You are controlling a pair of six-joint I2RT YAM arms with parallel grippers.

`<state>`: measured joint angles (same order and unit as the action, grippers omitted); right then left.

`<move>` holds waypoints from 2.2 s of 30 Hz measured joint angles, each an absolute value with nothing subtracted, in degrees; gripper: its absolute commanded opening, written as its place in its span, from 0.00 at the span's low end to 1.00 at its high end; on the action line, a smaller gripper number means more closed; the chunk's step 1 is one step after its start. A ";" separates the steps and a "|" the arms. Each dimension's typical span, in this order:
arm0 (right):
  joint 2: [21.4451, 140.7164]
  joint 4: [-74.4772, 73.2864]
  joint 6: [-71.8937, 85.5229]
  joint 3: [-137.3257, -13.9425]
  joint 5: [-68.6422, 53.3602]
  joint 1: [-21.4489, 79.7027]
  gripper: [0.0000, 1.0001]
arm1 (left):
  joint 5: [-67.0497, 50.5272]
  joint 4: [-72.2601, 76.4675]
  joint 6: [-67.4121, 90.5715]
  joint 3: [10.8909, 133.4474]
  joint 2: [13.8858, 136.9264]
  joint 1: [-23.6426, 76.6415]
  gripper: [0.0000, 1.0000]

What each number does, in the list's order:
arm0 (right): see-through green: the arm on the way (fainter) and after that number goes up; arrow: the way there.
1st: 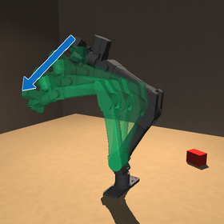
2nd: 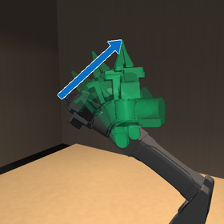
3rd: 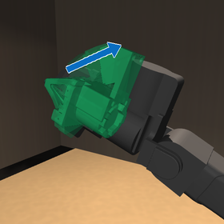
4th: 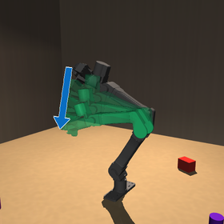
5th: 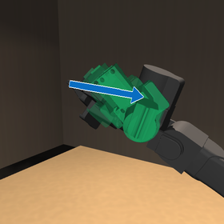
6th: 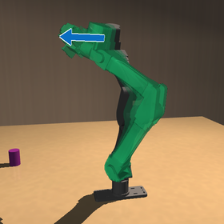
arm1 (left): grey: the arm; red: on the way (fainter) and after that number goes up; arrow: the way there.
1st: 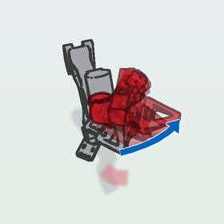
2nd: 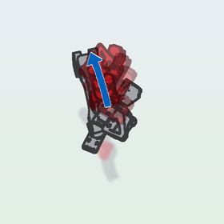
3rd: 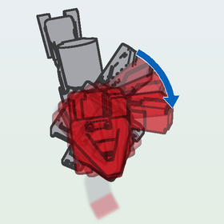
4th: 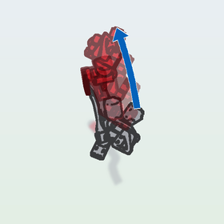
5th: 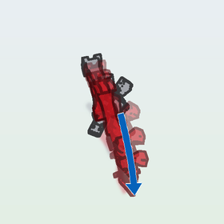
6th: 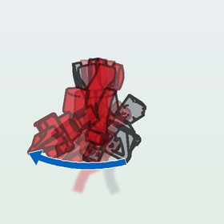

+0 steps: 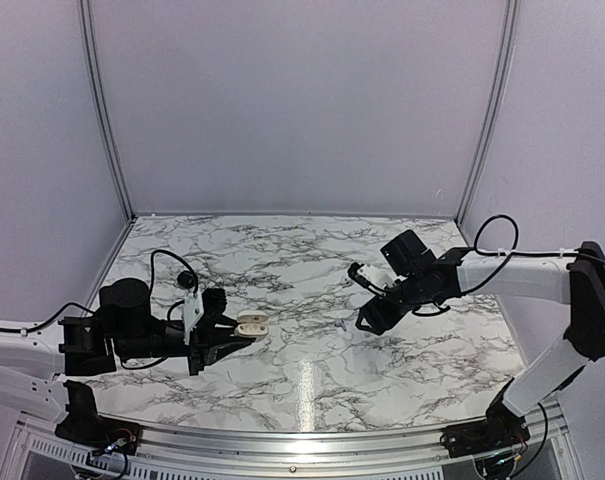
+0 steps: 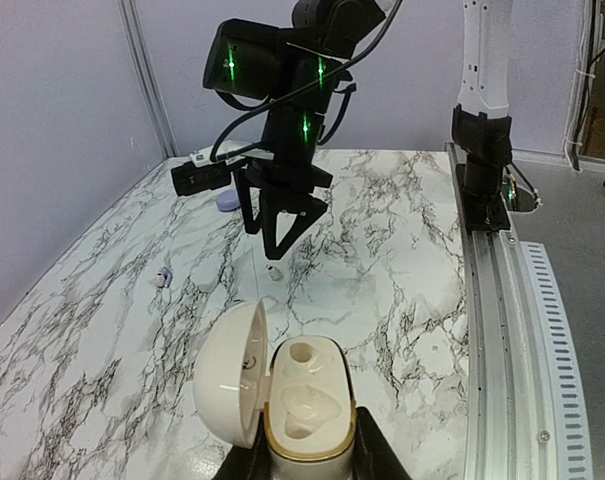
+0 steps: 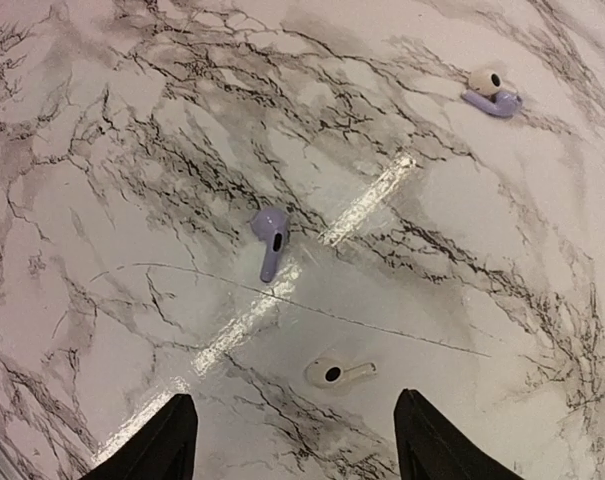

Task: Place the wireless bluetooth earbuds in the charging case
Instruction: Move the right earbud to the center of the board.

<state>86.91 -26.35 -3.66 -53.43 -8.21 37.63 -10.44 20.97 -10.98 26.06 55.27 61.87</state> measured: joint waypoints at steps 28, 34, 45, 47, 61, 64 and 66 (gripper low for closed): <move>99.20 -34.96 -17.87 -63.11 0.56 38.41 0.67 | -10.46 18.87 -12.71 26.13 55.48 61.95 0.00; 101.21 -35.75 -18.52 -63.11 1.13 39.18 0.66 | -10.48 18.87 -12.69 26.13 55.48 61.95 0.00; 104.05 -35.29 -18.50 -66.32 5.65 38.28 0.64 | -10.46 18.83 -12.69 26.17 56.34 61.95 0.00; 105.10 -34.76 -18.46 -68.12 6.11 37.39 0.63 | -10.44 18.79 -12.69 26.17 56.34 61.95 0.00; 109.08 -33.63 -17.58 -74.24 4.29 32.23 0.61 | -9.96 18.76 -12.64 26.17 56.34 61.98 0.00; 107.44 -35.46 -17.45 -75.26 1.76 32.29 0.60 | -9.96 18.76 -12.64 26.17 56.34 61.98 0.00; 106.39 -36.77 -17.15 -76.44 0.30 32.45 0.59 | -9.98 18.76 -12.62 26.17 56.34 62.00 0.00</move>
